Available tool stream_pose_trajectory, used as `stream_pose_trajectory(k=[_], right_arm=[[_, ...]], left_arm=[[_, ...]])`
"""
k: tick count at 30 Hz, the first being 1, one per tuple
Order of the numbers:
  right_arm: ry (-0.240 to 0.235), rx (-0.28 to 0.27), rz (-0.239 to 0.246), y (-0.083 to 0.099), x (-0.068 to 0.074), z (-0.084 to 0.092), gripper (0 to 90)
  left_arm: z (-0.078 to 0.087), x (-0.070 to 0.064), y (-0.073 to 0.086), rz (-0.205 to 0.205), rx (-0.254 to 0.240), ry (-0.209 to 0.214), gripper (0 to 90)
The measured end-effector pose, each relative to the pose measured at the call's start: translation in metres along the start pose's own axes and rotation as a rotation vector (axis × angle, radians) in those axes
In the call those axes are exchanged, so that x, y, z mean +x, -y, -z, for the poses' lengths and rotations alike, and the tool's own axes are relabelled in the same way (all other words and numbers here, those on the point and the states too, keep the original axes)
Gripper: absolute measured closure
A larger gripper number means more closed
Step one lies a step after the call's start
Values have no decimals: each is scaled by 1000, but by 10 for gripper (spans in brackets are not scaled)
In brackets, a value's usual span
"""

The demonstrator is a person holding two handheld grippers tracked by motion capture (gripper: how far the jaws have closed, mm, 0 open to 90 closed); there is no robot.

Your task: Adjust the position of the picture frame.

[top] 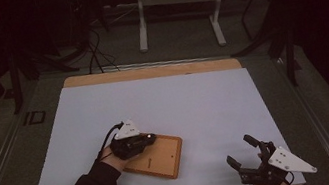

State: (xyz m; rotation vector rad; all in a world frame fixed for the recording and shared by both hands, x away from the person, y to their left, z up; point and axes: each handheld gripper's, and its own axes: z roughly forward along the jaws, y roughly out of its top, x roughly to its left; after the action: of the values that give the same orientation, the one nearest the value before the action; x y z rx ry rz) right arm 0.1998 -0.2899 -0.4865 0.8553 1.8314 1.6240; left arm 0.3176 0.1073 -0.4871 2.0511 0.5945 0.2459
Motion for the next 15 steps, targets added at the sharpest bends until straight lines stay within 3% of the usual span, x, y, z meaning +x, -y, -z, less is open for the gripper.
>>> stream_pose_trajectory(k=[11, 15], right_arm=[[-6, 3, -1, 0, -1, 1, 108], [-10, 2, 2, 1, -1, 1, 107]], left_arm=[[-44, -18, -25, 0, -13, 52, 854], [-62, -21, -32, 18, -22, 70, 854]])
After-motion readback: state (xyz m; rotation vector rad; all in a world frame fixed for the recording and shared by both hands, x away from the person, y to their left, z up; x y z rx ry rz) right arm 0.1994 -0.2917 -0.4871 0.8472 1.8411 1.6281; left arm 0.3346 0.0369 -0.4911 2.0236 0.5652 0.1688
